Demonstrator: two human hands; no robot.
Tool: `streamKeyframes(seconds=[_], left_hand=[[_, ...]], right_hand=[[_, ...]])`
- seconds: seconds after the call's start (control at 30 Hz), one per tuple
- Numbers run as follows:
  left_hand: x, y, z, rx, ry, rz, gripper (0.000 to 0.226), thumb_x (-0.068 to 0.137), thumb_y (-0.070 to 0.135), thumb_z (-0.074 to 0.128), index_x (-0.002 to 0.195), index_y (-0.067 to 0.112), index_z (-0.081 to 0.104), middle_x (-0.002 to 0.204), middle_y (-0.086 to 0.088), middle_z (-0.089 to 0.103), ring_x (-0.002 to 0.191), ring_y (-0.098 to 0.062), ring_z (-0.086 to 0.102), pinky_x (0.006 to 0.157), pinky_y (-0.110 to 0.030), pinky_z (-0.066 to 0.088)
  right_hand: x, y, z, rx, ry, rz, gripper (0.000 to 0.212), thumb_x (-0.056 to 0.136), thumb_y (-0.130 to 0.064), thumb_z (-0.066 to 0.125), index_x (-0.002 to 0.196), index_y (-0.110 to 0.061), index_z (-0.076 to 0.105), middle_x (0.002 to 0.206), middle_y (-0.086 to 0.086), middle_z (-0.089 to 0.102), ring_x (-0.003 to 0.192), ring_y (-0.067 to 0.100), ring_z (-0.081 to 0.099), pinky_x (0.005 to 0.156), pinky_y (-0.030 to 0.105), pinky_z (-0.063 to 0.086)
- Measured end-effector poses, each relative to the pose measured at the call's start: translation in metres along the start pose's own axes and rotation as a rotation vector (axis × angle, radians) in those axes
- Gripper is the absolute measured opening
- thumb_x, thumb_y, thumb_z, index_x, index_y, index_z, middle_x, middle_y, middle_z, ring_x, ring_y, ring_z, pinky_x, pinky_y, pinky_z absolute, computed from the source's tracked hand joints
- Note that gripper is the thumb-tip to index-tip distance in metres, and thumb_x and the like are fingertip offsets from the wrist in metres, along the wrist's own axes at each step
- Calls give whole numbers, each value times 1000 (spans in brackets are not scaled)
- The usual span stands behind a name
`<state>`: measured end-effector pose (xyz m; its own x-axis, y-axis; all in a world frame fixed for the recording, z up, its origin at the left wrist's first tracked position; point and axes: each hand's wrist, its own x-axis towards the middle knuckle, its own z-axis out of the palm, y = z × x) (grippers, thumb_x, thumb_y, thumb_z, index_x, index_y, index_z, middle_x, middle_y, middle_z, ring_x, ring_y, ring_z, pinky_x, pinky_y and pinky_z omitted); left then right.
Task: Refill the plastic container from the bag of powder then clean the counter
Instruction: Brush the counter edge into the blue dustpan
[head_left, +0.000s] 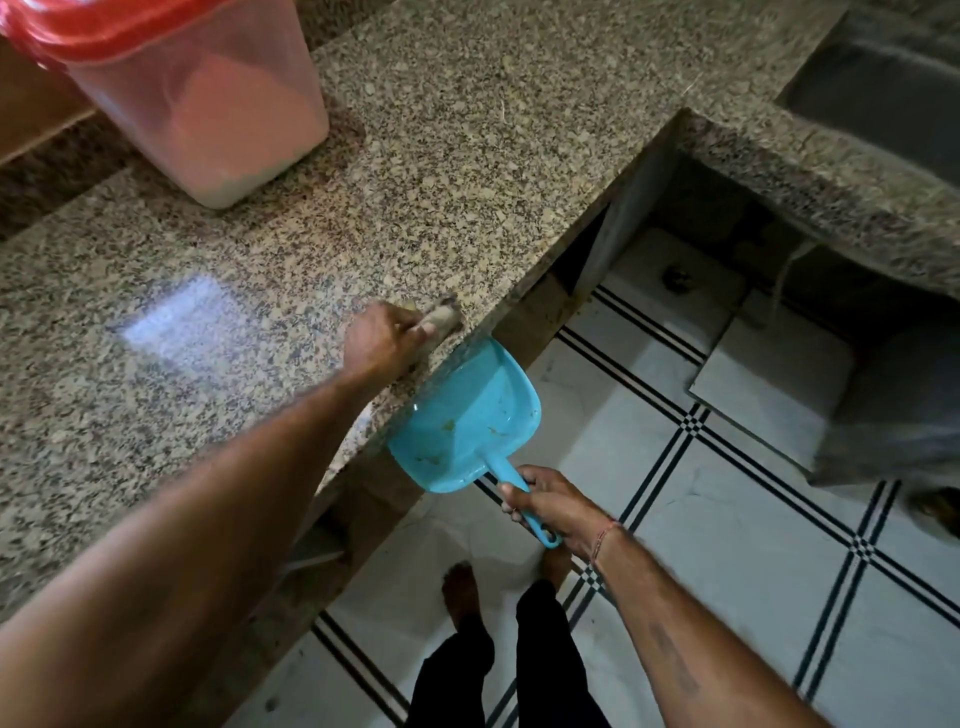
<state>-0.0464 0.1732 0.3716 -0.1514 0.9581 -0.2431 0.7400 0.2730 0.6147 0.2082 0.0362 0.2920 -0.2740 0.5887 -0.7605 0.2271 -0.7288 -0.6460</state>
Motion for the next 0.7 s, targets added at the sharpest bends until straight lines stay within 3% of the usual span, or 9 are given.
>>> streamKeyframes(seconds=[0.07, 0.13, 0.23, 0.4, 0.5, 0.6, 0.7], left_hand=[[-3, 0, 10, 97, 19, 62, 40, 94, 53, 62, 115, 21, 74, 100, 5, 70, 72, -12, 65, 49, -25, 51], [-5, -1, 19, 176, 54, 81, 44, 96, 55, 56, 112, 16, 70, 98, 5, 63, 78, -12, 60, 58, -26, 49], [-7, 4, 21, 224, 57, 55, 34, 101, 42, 57, 116, 13, 69, 97, 3, 57, 77, -13, 55, 53, -19, 35], [-2, 12, 15, 124, -19, -59, 28, 103, 33, 58, 107, 7, 69, 80, -1, 62, 63, -15, 58, 52, -30, 51], [-25, 8, 17, 92, 87, -50, 24, 104, 27, 58, 100, 8, 71, 74, 4, 60, 60, -12, 56, 48, -22, 41], [-57, 6, 25, 143, 192, 97, 14, 99, 21, 64, 103, 13, 74, 94, 3, 62, 78, -16, 58, 65, -25, 46], [-71, 5, 36, 246, 118, 244, 21, 97, 20, 64, 115, 16, 75, 111, -1, 60, 101, -19, 52, 85, -32, 45]], right_hand=[[1, 1, 1, -16, 8, -6, 25, 102, -18, 61, 116, 2, 62, 87, 6, 65, 70, 10, 58, 59, 15, 50], [2, 1, 2, -11, 0, -13, 18, 102, -17, 61, 111, -2, 64, 87, 7, 65, 71, 9, 59, 63, 16, 52], [0, -3, 5, -24, -9, -21, 17, 101, -16, 62, 112, -4, 65, 86, 6, 65, 69, 6, 61, 64, 16, 52], [-1, -12, 12, -42, -25, -36, 20, 101, -20, 63, 116, -8, 66, 88, 5, 68, 69, 7, 61, 63, 18, 51], [-4, -15, 16, -15, -28, -28, 7, 101, -18, 62, 102, -12, 63, 84, 6, 65, 63, 9, 55, 57, 18, 47], [-7, -19, 17, 1, -16, -18, 8, 102, -16, 61, 95, -14, 61, 80, 5, 63, 61, 9, 52, 53, 17, 45], [-9, -19, 17, -6, -5, -7, 8, 102, -16, 61, 94, -14, 62, 80, 5, 62, 60, 9, 52, 50, 16, 44]])
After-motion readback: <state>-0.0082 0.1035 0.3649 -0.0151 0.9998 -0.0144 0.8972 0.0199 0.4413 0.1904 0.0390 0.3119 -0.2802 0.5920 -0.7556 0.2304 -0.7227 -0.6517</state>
